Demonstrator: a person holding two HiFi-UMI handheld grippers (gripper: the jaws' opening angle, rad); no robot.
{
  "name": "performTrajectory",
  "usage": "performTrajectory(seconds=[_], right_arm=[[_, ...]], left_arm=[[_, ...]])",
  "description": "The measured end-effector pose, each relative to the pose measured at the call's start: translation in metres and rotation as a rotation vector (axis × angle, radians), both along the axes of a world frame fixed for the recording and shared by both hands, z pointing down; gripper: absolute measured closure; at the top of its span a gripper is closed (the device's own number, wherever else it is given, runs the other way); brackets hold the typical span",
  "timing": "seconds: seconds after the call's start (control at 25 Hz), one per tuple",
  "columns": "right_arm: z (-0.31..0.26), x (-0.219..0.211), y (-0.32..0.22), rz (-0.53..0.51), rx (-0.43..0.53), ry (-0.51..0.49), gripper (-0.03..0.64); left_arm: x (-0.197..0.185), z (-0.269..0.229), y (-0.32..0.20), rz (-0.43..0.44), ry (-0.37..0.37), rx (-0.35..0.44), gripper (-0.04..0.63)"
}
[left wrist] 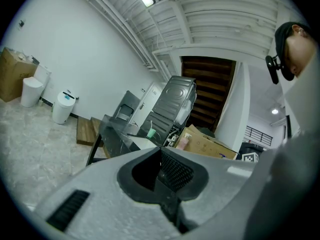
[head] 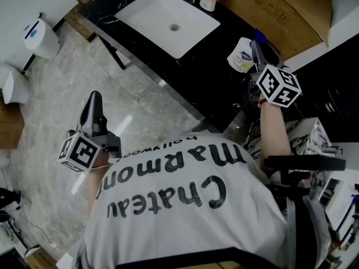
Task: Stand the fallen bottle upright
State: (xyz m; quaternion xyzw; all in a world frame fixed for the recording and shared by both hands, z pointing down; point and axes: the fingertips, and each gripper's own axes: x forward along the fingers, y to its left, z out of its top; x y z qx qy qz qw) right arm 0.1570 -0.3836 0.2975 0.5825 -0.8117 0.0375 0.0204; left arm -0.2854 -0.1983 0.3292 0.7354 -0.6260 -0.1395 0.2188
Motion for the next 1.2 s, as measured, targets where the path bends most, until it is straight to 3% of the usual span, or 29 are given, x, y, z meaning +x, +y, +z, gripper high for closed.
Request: performTrajectory(seconds=[0.48,0.64,1.0,1.2], right_arm=[[-0.001,-0.001,0.001,-0.03,-0.021,0.018,0.537],[-0.006,0.0,0.003,-0.048,-0.023,0.012,0.485],[-0.015,0.007,0.043,-0.024,-0.019,-0.119,0.46],[0.022,0.018,0.081,0.032,-0.135,-0.223,0.485]], left_arm=[[0.0,-0.002,-0.002,-0.001,0.0,0.006,0.583],[0.001,-0.004,0.0,-0.003,-0.001,0.011,0.581],[0.01,-0.004,0.012,0.044,-0.001,0.001,0.581],[0.02,-0.004,0.022,0.102,0.006,0.001,0.581]])
